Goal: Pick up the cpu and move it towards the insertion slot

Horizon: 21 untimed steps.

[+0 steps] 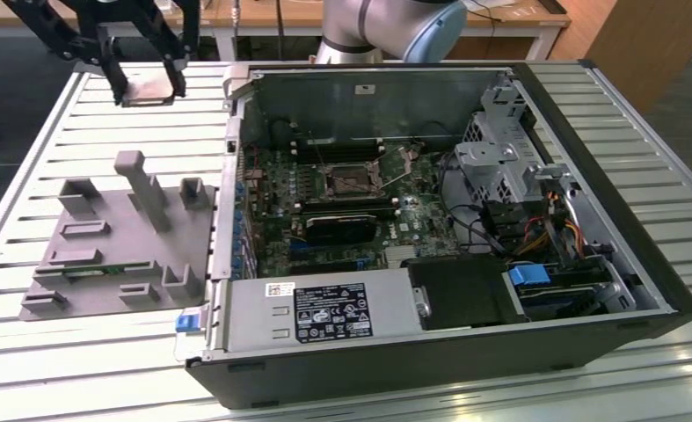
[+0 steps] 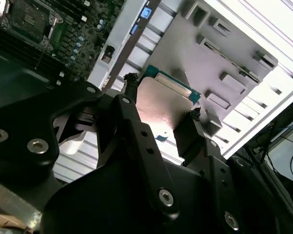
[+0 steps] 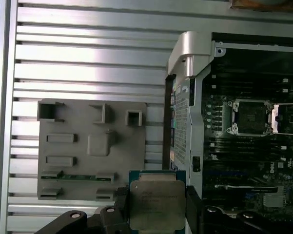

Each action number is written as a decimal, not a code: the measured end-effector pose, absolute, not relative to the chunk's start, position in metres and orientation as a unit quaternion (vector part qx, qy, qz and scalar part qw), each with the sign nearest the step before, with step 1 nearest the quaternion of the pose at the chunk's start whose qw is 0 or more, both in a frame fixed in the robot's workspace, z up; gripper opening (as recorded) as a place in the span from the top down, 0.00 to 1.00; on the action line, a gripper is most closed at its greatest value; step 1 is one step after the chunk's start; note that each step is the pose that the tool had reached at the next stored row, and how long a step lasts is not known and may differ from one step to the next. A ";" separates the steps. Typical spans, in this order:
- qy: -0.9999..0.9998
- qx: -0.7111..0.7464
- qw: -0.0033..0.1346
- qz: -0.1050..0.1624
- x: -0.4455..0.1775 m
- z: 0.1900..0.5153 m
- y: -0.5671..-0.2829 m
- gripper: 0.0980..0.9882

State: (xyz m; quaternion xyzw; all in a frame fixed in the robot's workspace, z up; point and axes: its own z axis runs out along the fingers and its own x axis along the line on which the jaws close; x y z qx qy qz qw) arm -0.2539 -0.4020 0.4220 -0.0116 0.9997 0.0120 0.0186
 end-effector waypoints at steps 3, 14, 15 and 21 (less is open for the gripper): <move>1.000 -0.012 0.018 0.012 -0.243 0.422 -0.402 0.50; 1.000 -0.012 0.016 0.012 -0.199 0.422 -0.402 0.50; 1.000 -0.012 0.016 0.012 -0.195 0.422 -0.402 0.50; 1.000 -0.012 0.016 0.012 -0.171 0.422 -0.402 0.50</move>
